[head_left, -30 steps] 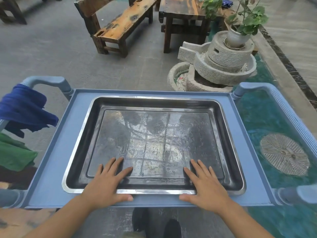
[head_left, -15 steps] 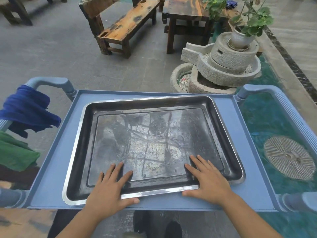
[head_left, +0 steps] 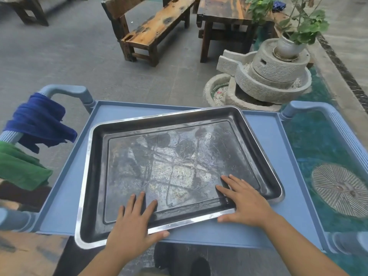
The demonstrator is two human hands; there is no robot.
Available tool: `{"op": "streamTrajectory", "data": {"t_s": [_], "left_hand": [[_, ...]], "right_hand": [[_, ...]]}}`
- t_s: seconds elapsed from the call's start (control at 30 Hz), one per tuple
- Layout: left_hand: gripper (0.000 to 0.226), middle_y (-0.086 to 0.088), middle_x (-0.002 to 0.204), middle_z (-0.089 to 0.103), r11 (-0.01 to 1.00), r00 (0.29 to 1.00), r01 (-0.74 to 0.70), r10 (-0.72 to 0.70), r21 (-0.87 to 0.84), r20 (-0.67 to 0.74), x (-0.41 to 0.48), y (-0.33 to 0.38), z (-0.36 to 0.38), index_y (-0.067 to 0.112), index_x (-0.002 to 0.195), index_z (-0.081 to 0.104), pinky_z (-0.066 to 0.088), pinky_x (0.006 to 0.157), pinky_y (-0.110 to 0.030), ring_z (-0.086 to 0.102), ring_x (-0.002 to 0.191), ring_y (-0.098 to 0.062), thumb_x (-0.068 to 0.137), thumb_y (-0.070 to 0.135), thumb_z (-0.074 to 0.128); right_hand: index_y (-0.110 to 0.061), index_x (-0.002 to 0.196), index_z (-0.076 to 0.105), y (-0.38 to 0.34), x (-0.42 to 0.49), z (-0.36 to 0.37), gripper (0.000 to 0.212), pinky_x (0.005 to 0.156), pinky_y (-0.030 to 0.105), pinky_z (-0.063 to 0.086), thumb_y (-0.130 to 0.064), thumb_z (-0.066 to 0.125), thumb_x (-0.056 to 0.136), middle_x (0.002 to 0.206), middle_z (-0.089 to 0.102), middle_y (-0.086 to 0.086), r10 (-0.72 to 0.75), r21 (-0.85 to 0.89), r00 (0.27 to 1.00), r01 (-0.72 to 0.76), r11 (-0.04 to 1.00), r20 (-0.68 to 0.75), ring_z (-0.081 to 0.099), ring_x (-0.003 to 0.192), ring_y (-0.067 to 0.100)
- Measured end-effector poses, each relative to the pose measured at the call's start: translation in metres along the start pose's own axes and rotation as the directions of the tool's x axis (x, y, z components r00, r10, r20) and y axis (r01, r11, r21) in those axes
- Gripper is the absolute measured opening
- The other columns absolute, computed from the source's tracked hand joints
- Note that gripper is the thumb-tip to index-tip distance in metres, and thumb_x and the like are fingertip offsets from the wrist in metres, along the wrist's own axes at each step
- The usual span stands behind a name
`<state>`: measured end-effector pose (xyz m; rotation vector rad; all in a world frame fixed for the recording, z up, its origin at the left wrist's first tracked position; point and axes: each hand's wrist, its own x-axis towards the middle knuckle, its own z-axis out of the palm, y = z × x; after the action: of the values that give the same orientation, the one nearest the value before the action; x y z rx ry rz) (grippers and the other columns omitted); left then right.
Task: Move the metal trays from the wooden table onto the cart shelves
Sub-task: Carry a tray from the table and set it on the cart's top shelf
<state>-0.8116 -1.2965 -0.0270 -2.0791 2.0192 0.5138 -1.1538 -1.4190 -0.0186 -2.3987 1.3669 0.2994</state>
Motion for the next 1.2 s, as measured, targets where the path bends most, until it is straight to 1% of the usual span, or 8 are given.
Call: {"op": "streamTrajectory", "data": {"t_s": [0.17,0.27,0.37,0.53,0.67,0.87,1.07,1.2], "left_hand": [[0.11,-0.003,0.164,-0.012,1.0,1.0,0.011,-0.011,-0.008,0.009,0.002,0.004,-0.001,0.041,0.154,0.004,0.007,0.12,-0.055,-0.014,0.15,-0.028,0.062,0.1,0.004],[0.11,-0.003,0.164,-0.013,1.0,1.0,0.012,-0.012,-0.001,0.007,0.003,0.004,-0.002,0.04,0.154,0.004,0.007,0.12,-0.055,-0.014,0.15,-0.028,0.062,0.1,0.003],[0.11,-0.003,0.164,-0.011,1.0,1.0,0.007,-0.007,0.016,0.001,0.003,0.004,-0.002,0.041,0.154,0.004,0.008,0.12,-0.055,-0.012,0.15,-0.029,0.061,0.1,0.003],[0.109,-0.006,0.165,0.002,1.0,0.999,-0.005,0.006,0.016,-0.043,0.004,0.002,-0.002,0.039,0.154,0.015,0.016,0.119,-0.056,0.0,0.151,-0.032,0.064,0.1,0.007],[0.109,-0.005,0.165,0.0,0.999,0.999,0.003,-0.001,0.039,-0.039,0.005,0.001,-0.002,0.04,0.154,0.012,0.015,0.119,-0.054,-0.002,0.151,-0.031,0.063,0.1,0.004],[0.106,-0.005,0.165,-0.003,0.999,1.0,-0.009,0.01,0.039,-0.019,0.005,0.001,-0.003,0.042,0.154,0.007,0.014,0.119,-0.054,-0.003,0.151,-0.031,0.065,0.099,0.008],[0.108,-0.006,0.165,-0.006,1.0,0.999,-0.005,0.004,0.027,0.034,0.006,0.002,-0.007,0.042,0.154,0.005,0.012,0.119,-0.055,-0.007,0.151,-0.031,0.063,0.1,0.012],[0.11,-0.006,0.165,-0.006,1.0,0.999,0.0,0.0,-0.01,0.052,0.006,0.002,-0.01,0.042,0.154,0.007,0.011,0.12,-0.055,-0.008,0.151,-0.031,0.061,0.1,0.014]], "right_hand": [[-0.045,0.152,0.019,0.008,0.01,-0.008,0.115,0.123,0.04,0.002,-0.103,0.034,0.053,0.162,-0.004,-0.018,-0.023,0.012,1.0,0.023,1.0,0.018,-0.012,0.148,0.004],[-0.045,0.152,0.018,0.008,0.01,-0.004,0.114,0.122,0.036,-0.002,-0.103,0.031,0.054,0.163,-0.002,-0.017,-0.024,-0.02,1.0,0.024,1.0,-0.012,-0.011,0.149,0.005],[-0.045,0.152,0.017,0.007,0.009,-0.001,0.114,0.122,0.038,-0.001,-0.103,0.028,0.055,0.163,-0.002,-0.016,-0.015,-0.038,1.0,0.015,0.999,-0.021,-0.01,0.149,0.006],[-0.043,0.152,0.018,0.006,0.008,-0.003,0.114,0.123,0.041,0.004,-0.103,0.027,0.056,0.163,0.001,-0.015,-0.013,-0.028,1.0,0.012,1.0,-0.028,-0.006,0.15,0.008],[-0.043,0.152,0.019,0.006,0.01,-0.002,0.115,0.123,0.043,0.006,-0.104,0.028,0.055,0.164,0.002,-0.015,-0.017,-0.012,0.999,0.017,1.0,-0.031,-0.005,0.15,0.009],[-0.043,0.152,0.017,0.009,0.011,-0.001,0.118,0.123,0.043,0.003,-0.104,0.028,0.052,0.163,-0.001,-0.014,-0.022,0.018,1.0,0.022,1.0,-0.001,-0.008,0.15,0.009],[-0.043,0.151,0.018,0.009,0.012,-0.004,0.119,0.12,0.044,0.005,-0.102,0.04,0.051,0.163,0.003,-0.014,-0.029,0.116,1.0,0.028,0.993,0.007,-0.003,0.15,0.011],[-0.042,0.151,0.02,0.007,0.013,-0.011,0.122,0.121,0.048,0.007,-0.099,0.049,0.048,0.164,0.004,-0.011,-0.021,0.181,0.997,0.007,0.983,0.075,-0.001,0.151,0.014]]}}
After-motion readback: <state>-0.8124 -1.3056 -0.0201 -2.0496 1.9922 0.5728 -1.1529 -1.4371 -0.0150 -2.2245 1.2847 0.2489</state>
